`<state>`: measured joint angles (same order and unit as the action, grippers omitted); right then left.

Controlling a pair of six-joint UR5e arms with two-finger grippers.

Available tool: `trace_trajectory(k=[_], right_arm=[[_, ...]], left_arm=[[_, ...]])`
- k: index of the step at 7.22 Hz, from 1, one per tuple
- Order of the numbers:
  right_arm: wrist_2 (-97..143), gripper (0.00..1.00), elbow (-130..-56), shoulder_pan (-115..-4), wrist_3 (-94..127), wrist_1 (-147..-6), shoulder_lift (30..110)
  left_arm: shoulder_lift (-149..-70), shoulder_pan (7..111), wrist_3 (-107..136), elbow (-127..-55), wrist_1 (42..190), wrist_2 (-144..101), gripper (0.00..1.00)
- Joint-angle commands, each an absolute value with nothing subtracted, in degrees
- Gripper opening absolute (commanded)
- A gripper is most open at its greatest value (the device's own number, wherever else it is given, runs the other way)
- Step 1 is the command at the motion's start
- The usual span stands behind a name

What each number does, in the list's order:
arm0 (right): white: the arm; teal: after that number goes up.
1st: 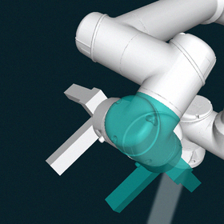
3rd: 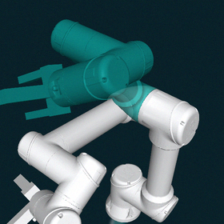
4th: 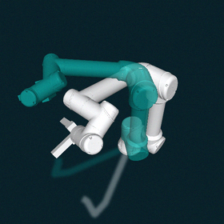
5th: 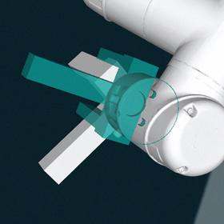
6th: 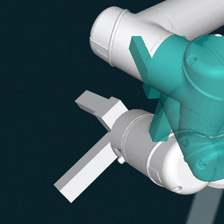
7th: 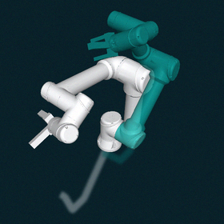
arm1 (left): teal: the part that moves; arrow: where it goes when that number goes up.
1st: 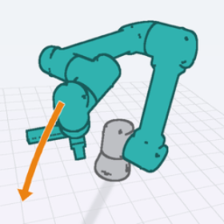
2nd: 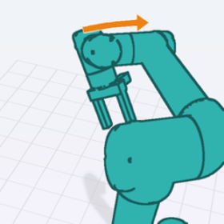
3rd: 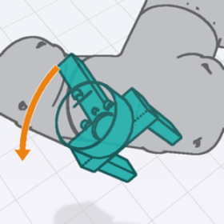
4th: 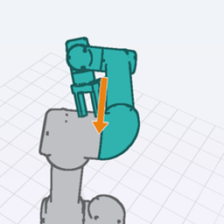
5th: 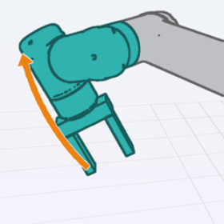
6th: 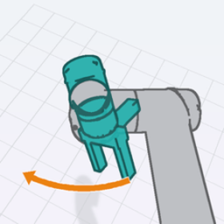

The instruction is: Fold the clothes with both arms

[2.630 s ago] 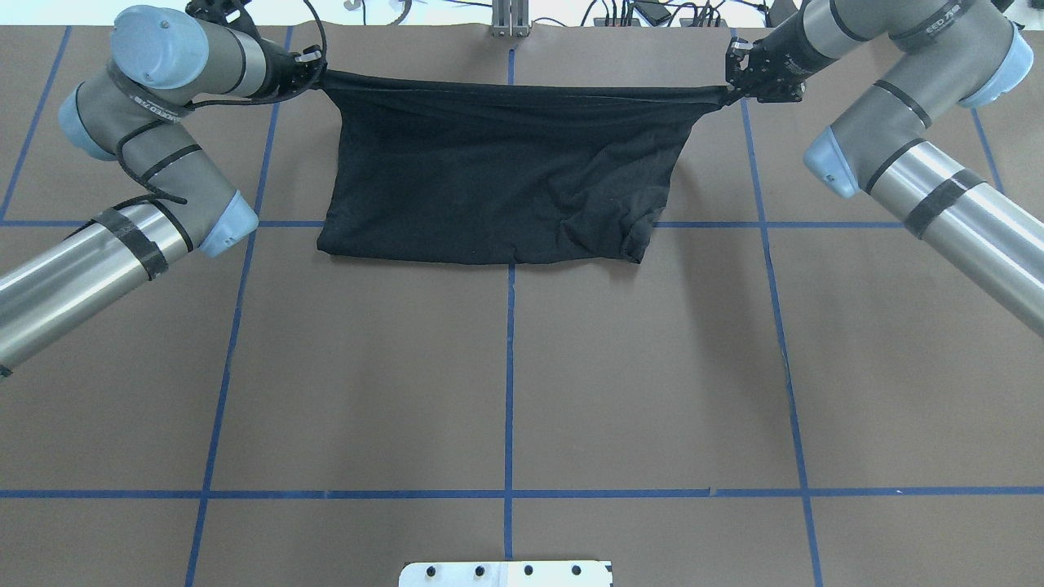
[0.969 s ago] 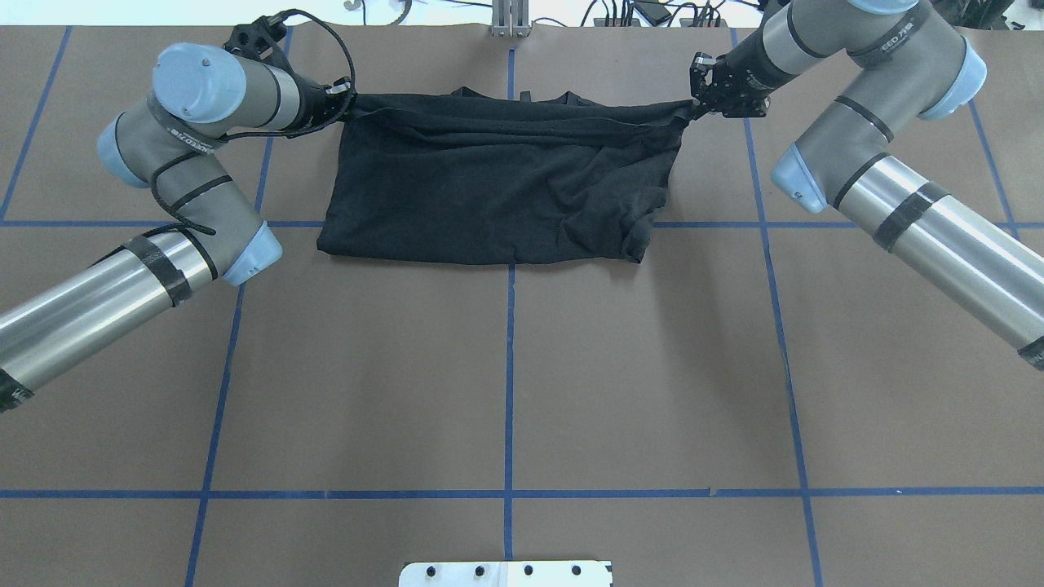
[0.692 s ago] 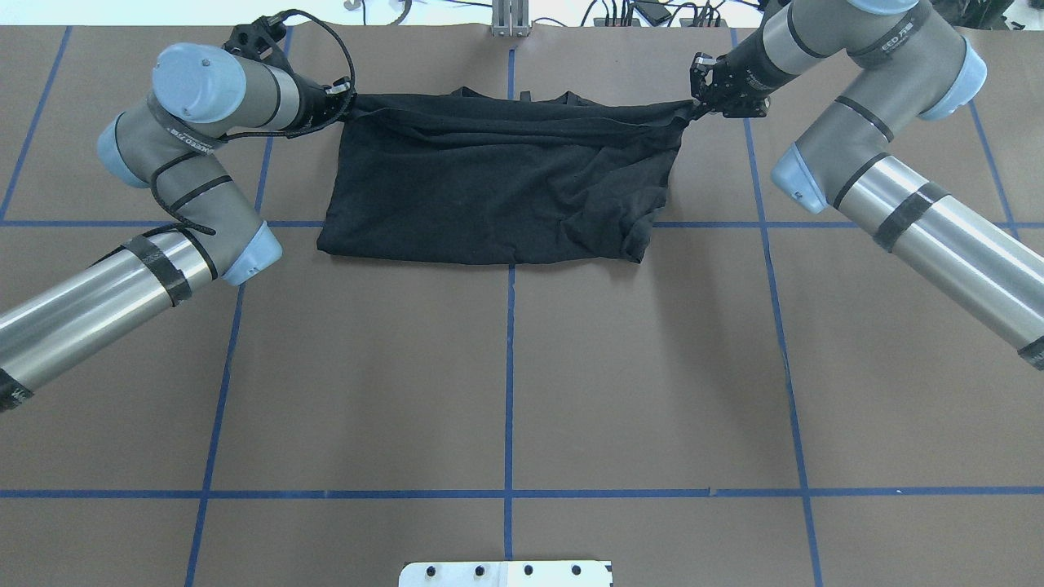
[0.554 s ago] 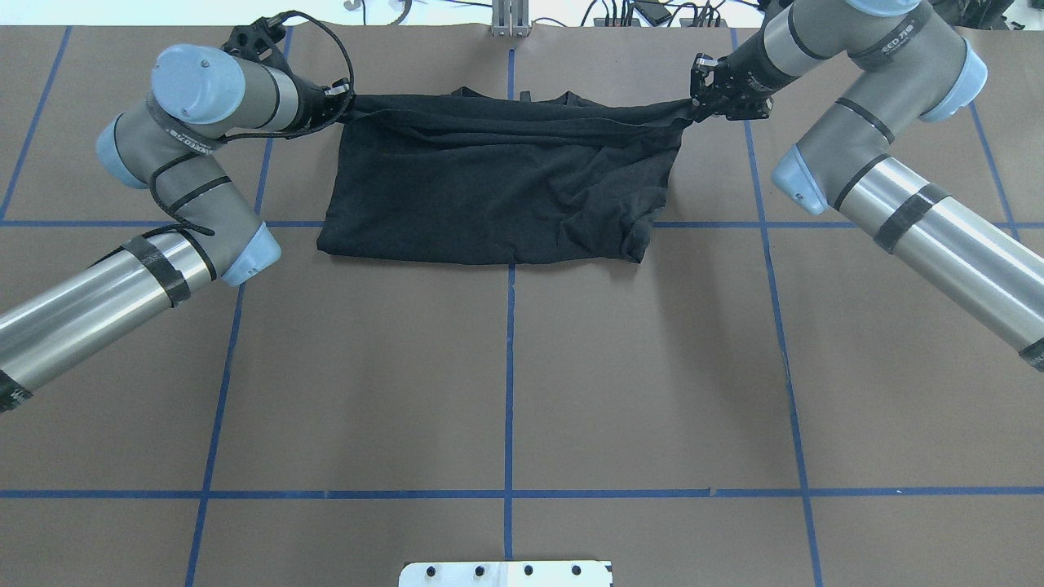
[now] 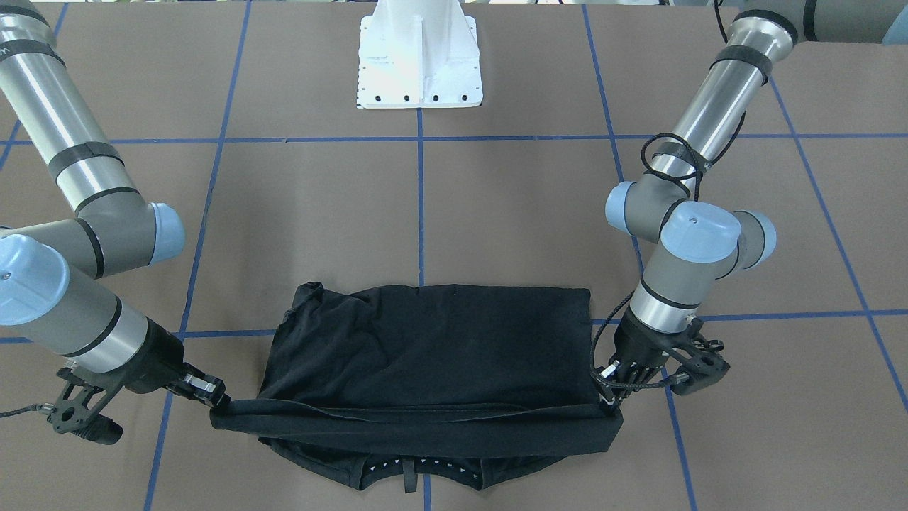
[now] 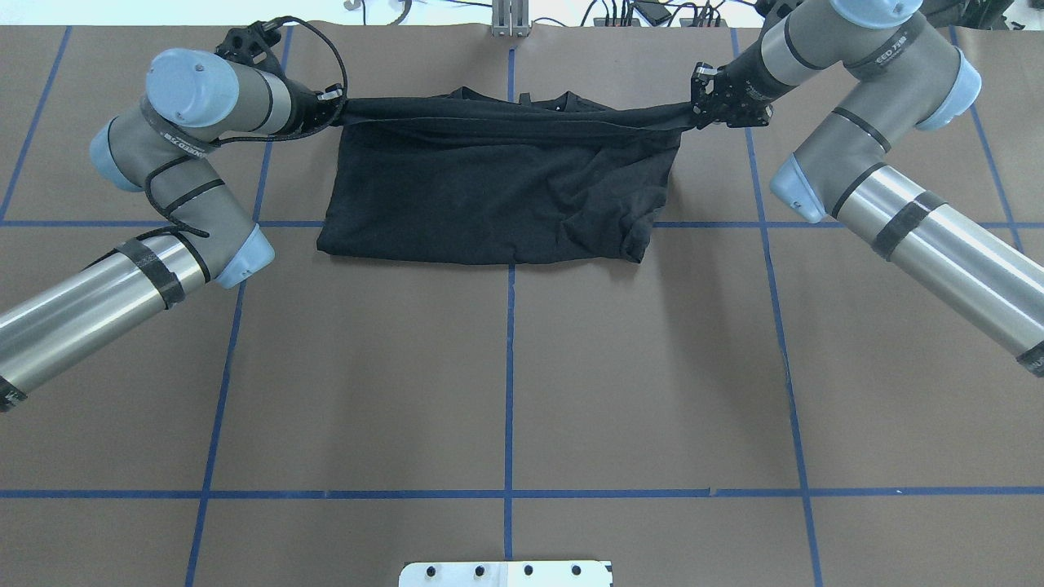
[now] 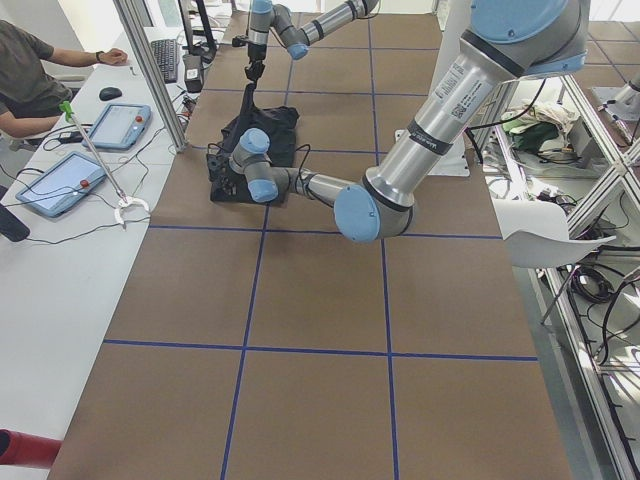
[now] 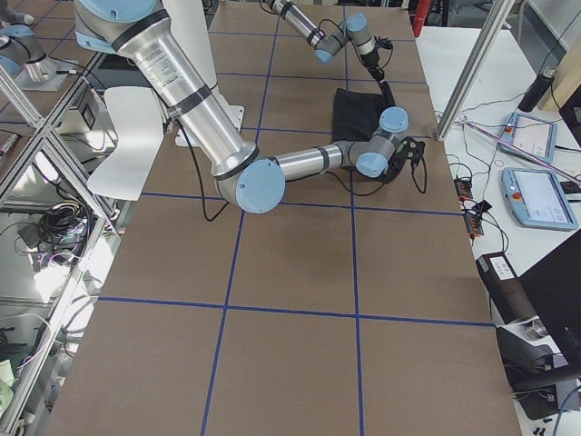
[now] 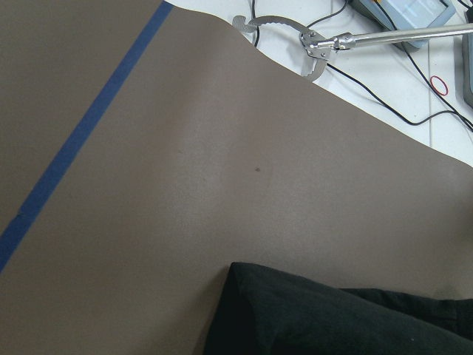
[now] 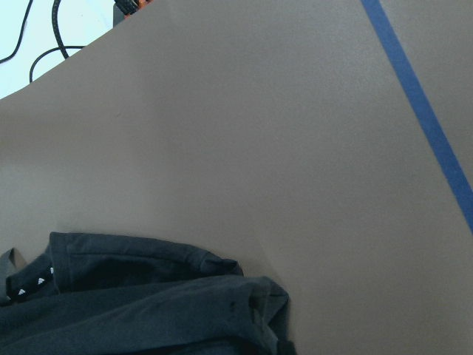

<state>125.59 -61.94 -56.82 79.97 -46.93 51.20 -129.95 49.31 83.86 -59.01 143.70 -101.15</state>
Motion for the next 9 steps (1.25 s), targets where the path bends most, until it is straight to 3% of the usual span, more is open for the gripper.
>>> trace_trajectory(k=[1, 9], right_arm=[[124.1, 0.2, -61.0, -55.6, 80.0, -46.9, 51.2], [123.7, 0.18, -59.9, -54.0, 80.3, -47.0, 50.9]], left_arm=[[-130.0, 49.6, 83.4, -57.9, 143.7, -100.2, 0.0], [-129.9, 48.9, 83.5, -56.9, 143.8, -99.6, 0.0]])
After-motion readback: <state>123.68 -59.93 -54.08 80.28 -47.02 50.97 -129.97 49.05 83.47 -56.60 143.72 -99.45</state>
